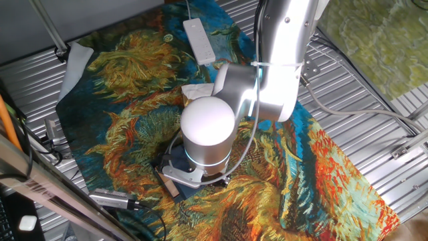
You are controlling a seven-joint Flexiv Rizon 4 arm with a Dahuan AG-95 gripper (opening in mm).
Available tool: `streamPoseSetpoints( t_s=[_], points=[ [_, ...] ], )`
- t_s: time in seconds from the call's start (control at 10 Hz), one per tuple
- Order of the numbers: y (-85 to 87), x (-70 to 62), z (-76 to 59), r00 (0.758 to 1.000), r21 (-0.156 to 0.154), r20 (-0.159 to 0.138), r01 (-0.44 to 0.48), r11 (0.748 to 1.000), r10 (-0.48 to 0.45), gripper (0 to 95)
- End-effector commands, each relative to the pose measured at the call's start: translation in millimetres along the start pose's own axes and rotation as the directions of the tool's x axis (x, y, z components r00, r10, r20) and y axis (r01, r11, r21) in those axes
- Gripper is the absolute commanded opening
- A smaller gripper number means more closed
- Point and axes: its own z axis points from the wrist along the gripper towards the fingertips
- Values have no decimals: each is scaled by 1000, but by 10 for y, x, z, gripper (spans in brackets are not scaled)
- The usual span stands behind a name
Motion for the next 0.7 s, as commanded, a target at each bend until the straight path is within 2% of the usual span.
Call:
streamPoseSetpoints(
  t_s=[0.1, 0.7],
  points=[
    [-29, 3, -20, 1000, -1, 0, 5, 1000, -5, 0],
    [-178, 40, -112, 1000, -4, -1, 31, 1000, -31, 0]
  ],
)
